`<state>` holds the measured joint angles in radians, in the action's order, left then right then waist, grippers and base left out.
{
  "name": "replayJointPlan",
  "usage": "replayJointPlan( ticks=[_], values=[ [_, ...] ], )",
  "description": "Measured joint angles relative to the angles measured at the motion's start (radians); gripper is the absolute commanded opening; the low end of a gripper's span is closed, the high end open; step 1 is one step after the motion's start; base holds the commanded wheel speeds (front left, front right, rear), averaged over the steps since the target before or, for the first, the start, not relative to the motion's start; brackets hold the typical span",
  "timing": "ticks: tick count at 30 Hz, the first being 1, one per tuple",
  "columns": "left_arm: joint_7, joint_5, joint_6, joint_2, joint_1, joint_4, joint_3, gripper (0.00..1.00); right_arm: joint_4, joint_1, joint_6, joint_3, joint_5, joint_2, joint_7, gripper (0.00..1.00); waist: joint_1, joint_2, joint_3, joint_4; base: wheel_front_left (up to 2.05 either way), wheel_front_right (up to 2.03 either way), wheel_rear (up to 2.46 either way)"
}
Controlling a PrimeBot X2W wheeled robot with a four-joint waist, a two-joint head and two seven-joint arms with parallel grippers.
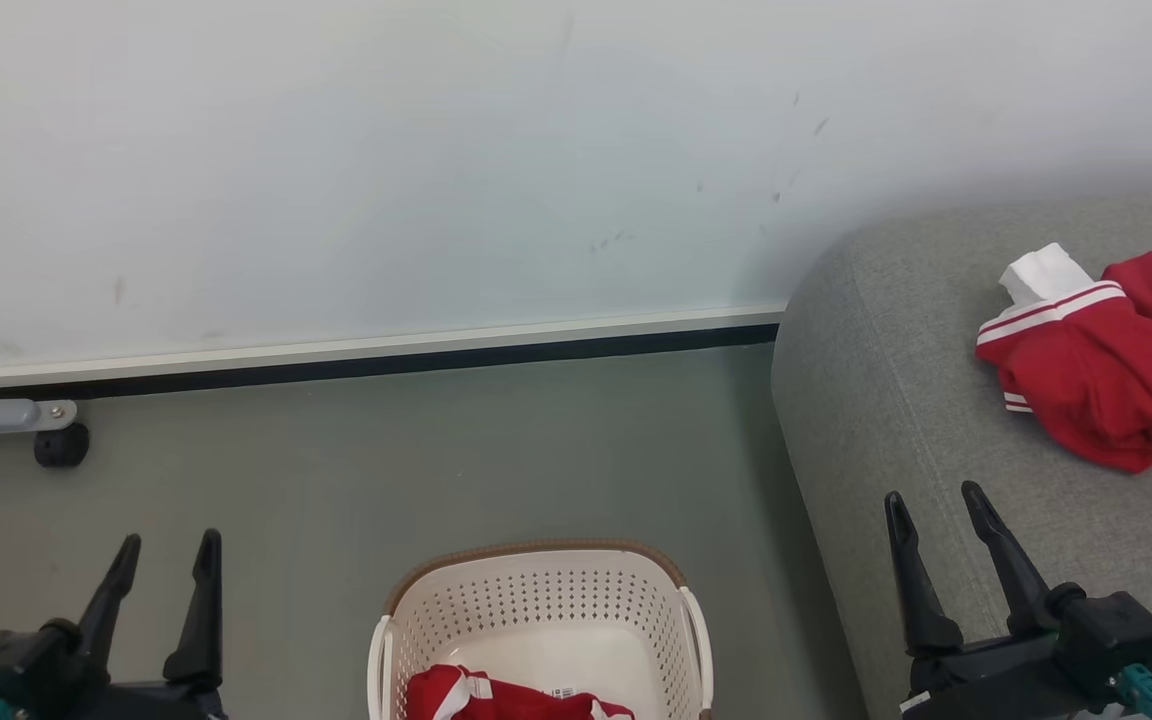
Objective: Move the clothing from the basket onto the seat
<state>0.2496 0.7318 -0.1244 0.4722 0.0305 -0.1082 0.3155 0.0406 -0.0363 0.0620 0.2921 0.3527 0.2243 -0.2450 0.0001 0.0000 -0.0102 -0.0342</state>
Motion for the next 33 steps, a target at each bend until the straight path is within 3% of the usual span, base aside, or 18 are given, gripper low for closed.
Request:
replayJointPlan(
  ticks=[15,33],
  values=[
    [0.000,-0.100,0.000,-0.068,-0.037,0.035,-0.090,1.00,-0.002,-0.005,0.008,-0.008,-0.040,0.001,-0.004,1.00,0.0000,0.0000,-0.003,-0.013,0.00,0.00,0.00],
    [0.000,-0.166,0.000,-0.105,-0.060,0.071,-0.137,1.00,-0.002,-0.009,0.000,-0.003,-0.052,-0.004,-0.005,1.00,0.0000,0.0000,-0.012,-0.016,0.00,0.00,0.00]
  ],
)
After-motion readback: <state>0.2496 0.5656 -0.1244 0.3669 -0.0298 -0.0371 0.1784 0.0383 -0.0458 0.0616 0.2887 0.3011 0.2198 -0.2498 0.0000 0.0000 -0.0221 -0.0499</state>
